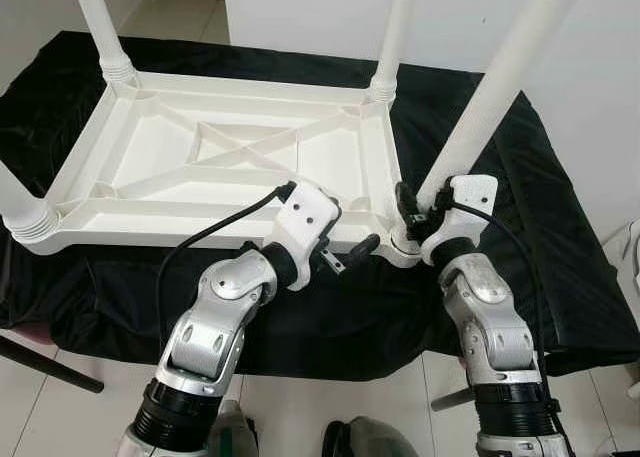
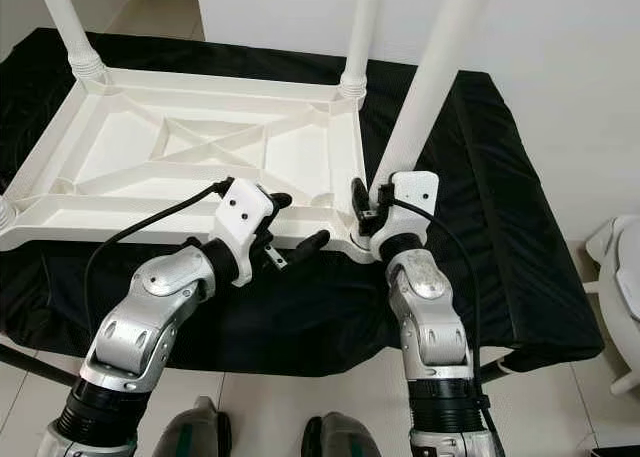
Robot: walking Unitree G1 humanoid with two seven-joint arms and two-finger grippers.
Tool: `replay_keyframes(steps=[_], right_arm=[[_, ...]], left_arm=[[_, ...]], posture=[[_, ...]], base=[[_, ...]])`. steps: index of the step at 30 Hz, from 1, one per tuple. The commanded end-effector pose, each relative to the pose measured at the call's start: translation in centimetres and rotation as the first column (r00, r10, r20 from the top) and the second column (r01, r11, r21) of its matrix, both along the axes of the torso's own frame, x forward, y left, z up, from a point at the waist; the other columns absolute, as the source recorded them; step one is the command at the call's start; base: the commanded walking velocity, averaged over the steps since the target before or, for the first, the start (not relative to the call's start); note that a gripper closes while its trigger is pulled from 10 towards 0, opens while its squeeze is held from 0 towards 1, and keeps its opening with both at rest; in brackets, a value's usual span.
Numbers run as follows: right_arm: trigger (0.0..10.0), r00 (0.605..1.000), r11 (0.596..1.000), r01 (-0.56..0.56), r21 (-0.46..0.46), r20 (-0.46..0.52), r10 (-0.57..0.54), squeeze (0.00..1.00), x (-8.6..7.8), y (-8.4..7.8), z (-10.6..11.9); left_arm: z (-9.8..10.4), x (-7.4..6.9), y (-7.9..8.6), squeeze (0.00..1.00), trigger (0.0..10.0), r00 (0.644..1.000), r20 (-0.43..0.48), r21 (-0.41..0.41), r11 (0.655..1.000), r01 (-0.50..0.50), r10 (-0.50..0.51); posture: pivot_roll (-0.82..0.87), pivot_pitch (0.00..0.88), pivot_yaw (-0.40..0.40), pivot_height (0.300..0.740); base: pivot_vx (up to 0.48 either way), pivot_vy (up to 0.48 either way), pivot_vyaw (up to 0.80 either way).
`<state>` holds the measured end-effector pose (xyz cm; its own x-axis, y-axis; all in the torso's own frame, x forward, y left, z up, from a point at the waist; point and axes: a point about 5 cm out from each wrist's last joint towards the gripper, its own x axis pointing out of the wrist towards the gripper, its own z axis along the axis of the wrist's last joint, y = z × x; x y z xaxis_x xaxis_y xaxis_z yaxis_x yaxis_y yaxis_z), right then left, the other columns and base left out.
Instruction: Building children table
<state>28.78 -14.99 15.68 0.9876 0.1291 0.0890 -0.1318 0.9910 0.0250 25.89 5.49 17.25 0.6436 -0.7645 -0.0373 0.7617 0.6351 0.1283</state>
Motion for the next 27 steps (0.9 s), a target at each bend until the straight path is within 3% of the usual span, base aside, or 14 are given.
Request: replay_keyframes(steps=[1,6,18,27], right_arm=[[10.0,0.998,0.999,0.038,-0.009,-0.05,-0.039,0.0,-0.1,-0.7,-1.1],[10.0,0.997,1.0,0.023,-0.021,-0.072,-0.025,0.0,-0.2,-0.5,-1.7],[10.0,0.995,0.984,-0.096,-0.15,-0.019,0.094,0.0,-0.9,0.7,-1.7],[10.0,0.996,0.986,-0.089,-0.141,-0.034,0.085,0.0,-1.2,0.3,-2.4]], left_arm=[[0.1,0.2,0.3,0.0,10.0,0.997,0.011,-0.004,0.997,-0.075,0.075],[0.2,0.3,0.4,0.0,10.0,0.997,0.013,-0.007,0.997,-0.073,0.073],[0.2,0.3,0.6,0.0,10.0,0.997,0.015,-0.006,0.997,-0.081,0.081],[0.3,0.2,0.7,0.0,10.0,0.996,0.016,-0.004,0.996,-0.085,0.085]], posture=[[0.0,0.013,-0.04,0.74],[0.0,0.013,-0.04,0.74],[0.0,0.019,-0.042,0.74],[0.0,0.033,-0.039,0.74]], base=[[0.0,0.0,0.0],[0.0,0.0,0.0],[0.0,0.0,0.0],[0.0,0.0,0.0]])
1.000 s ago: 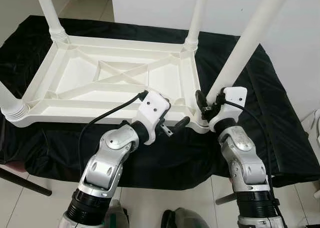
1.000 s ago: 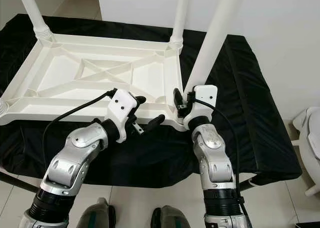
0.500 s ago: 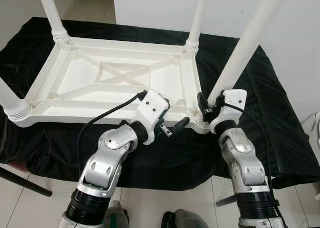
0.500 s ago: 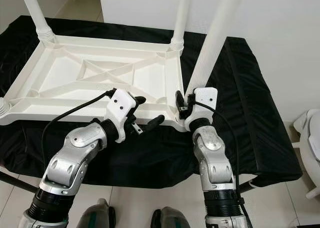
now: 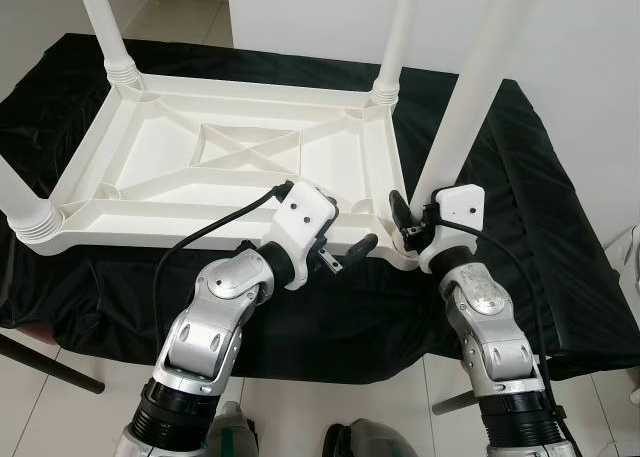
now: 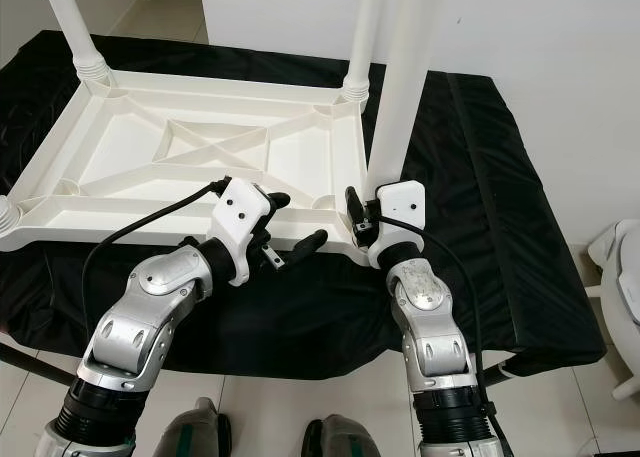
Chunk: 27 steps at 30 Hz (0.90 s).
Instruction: Building children table
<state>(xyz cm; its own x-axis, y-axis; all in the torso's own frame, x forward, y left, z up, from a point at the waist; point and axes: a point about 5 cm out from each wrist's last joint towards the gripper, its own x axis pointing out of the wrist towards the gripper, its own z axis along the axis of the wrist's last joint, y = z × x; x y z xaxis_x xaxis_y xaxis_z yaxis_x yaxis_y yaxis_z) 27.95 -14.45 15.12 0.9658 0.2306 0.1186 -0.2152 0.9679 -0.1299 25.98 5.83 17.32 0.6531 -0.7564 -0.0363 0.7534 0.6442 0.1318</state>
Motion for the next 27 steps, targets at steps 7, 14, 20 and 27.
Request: replay_keyframes(steps=[7,14,20,27], right_arm=[[10.0,0.981,0.981,0.117,0.155,-0.171,-0.09,0.0,-0.3,-1.4,-2.9],[10.0,0.969,0.955,0.185,0.232,-0.205,-0.138,0.0,0.3,-2.5,-3.0],[10.0,0.966,0.954,0.189,0.231,-0.218,-0.138,0.0,0.3,-2.4,-3.3],[10.0,0.96,0.962,0.177,0.209,-0.252,-0.122,0.0,1.0,-2.2,-3.3]], left_arm=[[0.4,0.2,0.6,0.0,10.0,0.997,0.017,-0.007,0.997,-0.08,0.08],[0.6,0.4,0.6,0.0,10.0,0.996,0.022,-0.007,0.997,-0.081,0.082],[0.7,0.4,0.7,0.0,10.0,0.996,0.024,-0.006,0.997,-0.081,0.082],[0.7,0.4,0.7,0.0,10.0,0.996,0.024,-0.007,0.997,-0.082,0.082]], posture=[[0.0,0.046,-0.036,0.74],[0.0,0.049,-0.032,0.74],[0.0,0.048,-0.032,0.74],[0.01,0.048,-0.03,0.74]], base=[[0.0,0.0,0.0],[0.0,0.0,0.0],[0.0,0.0,0.0],[0.0,0.0,0.0]])
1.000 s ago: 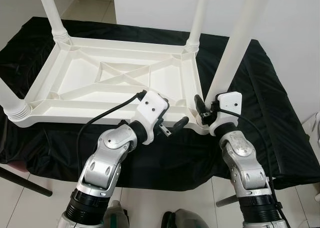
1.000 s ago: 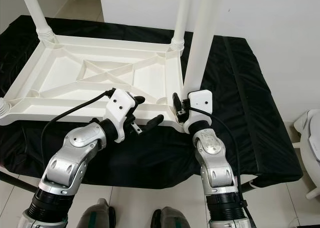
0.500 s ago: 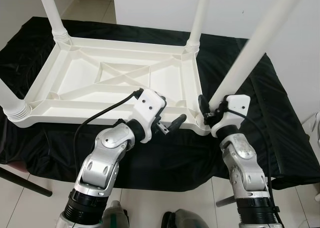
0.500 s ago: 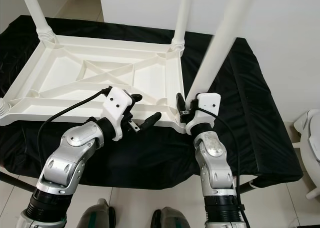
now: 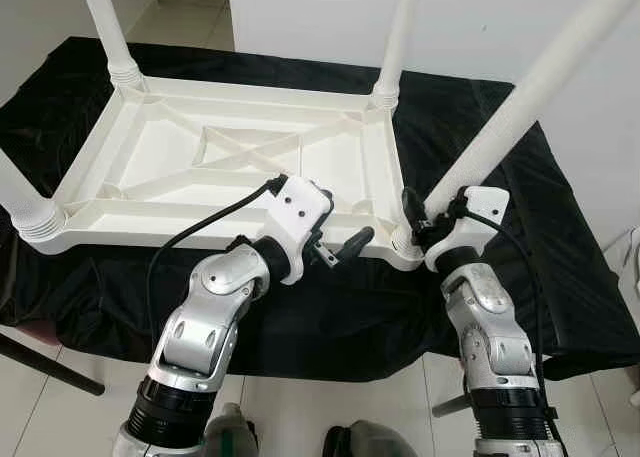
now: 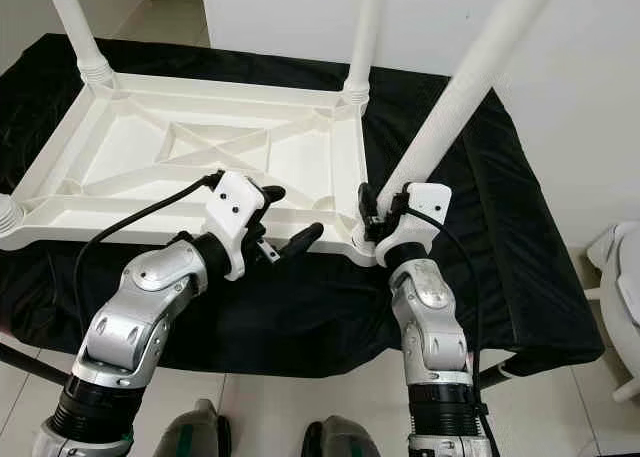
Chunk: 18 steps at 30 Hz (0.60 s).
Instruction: Building children table
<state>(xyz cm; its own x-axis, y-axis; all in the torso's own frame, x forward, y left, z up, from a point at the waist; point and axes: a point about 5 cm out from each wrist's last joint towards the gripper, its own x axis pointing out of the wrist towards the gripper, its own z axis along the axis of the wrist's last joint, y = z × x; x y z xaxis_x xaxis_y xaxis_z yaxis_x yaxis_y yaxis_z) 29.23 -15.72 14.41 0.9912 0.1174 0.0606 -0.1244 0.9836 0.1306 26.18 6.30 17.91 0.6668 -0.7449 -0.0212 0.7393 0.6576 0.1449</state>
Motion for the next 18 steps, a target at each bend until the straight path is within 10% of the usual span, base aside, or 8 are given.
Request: replay_keyframes(steps=[1,18], right_arm=[[10.0,0.989,0.999,0.042,-0.014,-0.143,-0.043,0.0,-0.2,-0.9,-2.6],[10.0,0.992,0.987,-0.075,-0.14,-0.109,0.06,0.0,0.3,0.7,-2.1]], left_arm=[[0.1,0.2,0.3,0.0,10.0,0.998,0.005,-0.005,0.998,-0.065,0.065],[0.4,0.2,0.5,0.0,10.0,0.997,0.014,-0.007,0.997,-0.077,0.077]], posture=[[0.01,0.048,-0.03,0.74],[0.01,0.045,-0.034,0.74]], base=[[0.0,0.0,0.0],[0.0,0.0,0.0]])
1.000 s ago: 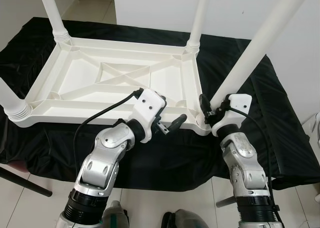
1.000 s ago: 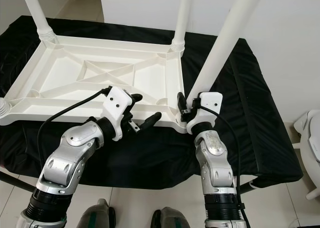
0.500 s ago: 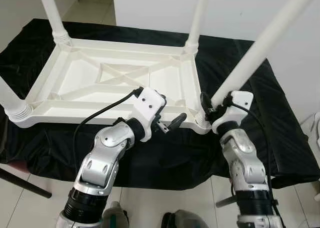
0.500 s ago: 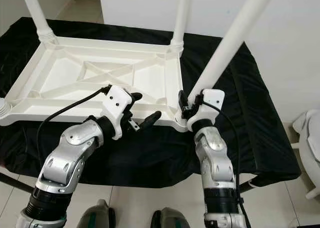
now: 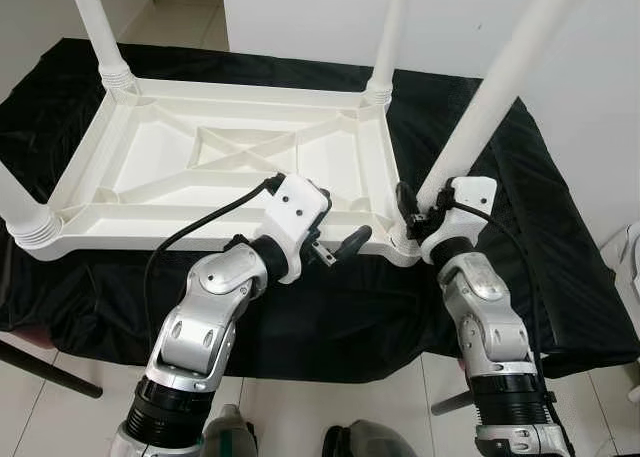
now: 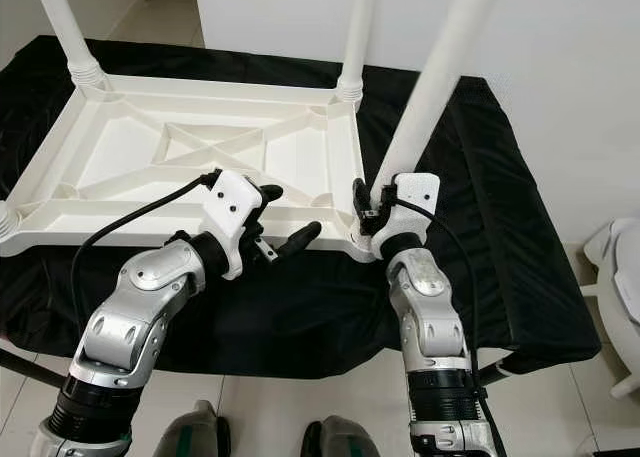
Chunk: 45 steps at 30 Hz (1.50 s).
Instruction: Building children table
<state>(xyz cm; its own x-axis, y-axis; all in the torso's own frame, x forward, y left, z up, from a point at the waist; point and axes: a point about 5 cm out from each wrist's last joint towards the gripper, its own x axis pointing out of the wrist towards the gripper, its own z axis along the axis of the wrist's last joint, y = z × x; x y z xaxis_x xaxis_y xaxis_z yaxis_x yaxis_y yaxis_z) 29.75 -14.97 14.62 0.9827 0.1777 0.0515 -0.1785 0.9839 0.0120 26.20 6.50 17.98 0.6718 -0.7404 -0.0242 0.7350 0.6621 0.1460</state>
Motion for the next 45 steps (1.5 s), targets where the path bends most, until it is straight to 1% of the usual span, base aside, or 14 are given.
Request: replay_keyframes(steps=[1,20,25,27,28,37,38,42,45], right_arm=[[10.0,0.994,1.0,-0.008,-0.028,-0.113,0.005,0.0,-0.3,-0.1,-2.3],[10.0,0.99,0.994,-0.073,-0.081,-0.129,0.062,0.0,-0.2,-0.2,-2.9],[10.0,0.991,0.995,-0.066,-0.081,-0.123,0.056,0.0,-0.1,-0.1,-2.7],[10.0,0.992,0.996,-0.043,-0.076,-0.118,0.033,0.0,-0.2,-0.2,-2.7],[10.0,0.993,0.998,-0.011,-0.068,-0.118,0.003,0.0,-0.4,-0.2,-2.9],[10.0,0.992,0.998,0.051,-0.027,-0.114,-0.054,0.0,-0.7,0.4,-3.0],[10.0,0.994,0.999,0.041,-0.02,-0.105,-0.043,0.0,-1.0,0.6,-3.2],[10.0,0.995,1.0,0.022,-0.019,-0.092,-0.024,0.0,-1.3,0.7,-3.3],[10.0,0.998,0.999,-0.006,-0.048,-0.063,0.003,0.0,-1.7,0.6,-3.4]], left_arm=[[0.3,0.2,0.3,0.0,10.0,0.997,0.015,-0.01,0.997,-0.07,0.071],[0.4,0.0,0.3,0.0,10.0,0.997,0.012,-0.02,0.997,-0.081,0.081],[0.3,-0.1,0.2,0.0,10.0,0.997,0.01,-0.022,0.996,-0.081,0.081],[0.4,-0.1,0.2,0.0,10.0,0.997,0.01,-0.023,0.997,-0.08,0.081],[0.4,-0.1,0.2,0.0,10.0,0.997,0.01,-0.023,0.996,-0.081,0.081],[0.4,0.0,0.2,0.0,10.0,0.997,0.013,-0.024,0.996,-0.081,0.082],[0.5,0.0,0.2,0.0,10.0,0.997,0.014,-0.025,0.996,-0.081,0.081],[0.5,0.0,0.2,0.0,10.0,0.997,0.015,-0.024,0.996,-0.08,0.081],[0.5,0.0,0.2,0.0,10.0,0.997,0.017,-0.022,0.997,-0.08,0.081]], posture=[[0.01,0.045,-0.034,0.74],[0.02,0.056,-0.047,0.74],[0.02,0.057,-0.048,0.74],[0.02,0.058,-0.049,0.74],[0.02,0.058,-0.049,0.74],[0.02,0.052,-0.05,0.74],[0.02,0.051,-0.049,0.74],[0.01,0.051,-0.049,0.74],[0.01,0.051,-0.049,0.74]], base=[[0.0,0.0,0.0],[0.0,0.0,0.0],[0.0,0.0,0.0],[0.0,0.0,0.0],[0.0,0.0,0.0],[0.0,0.0,0.0],[0.0,0.0,0.0],[0.0,0.0,0.0],[0.0,0.0,0.0]])
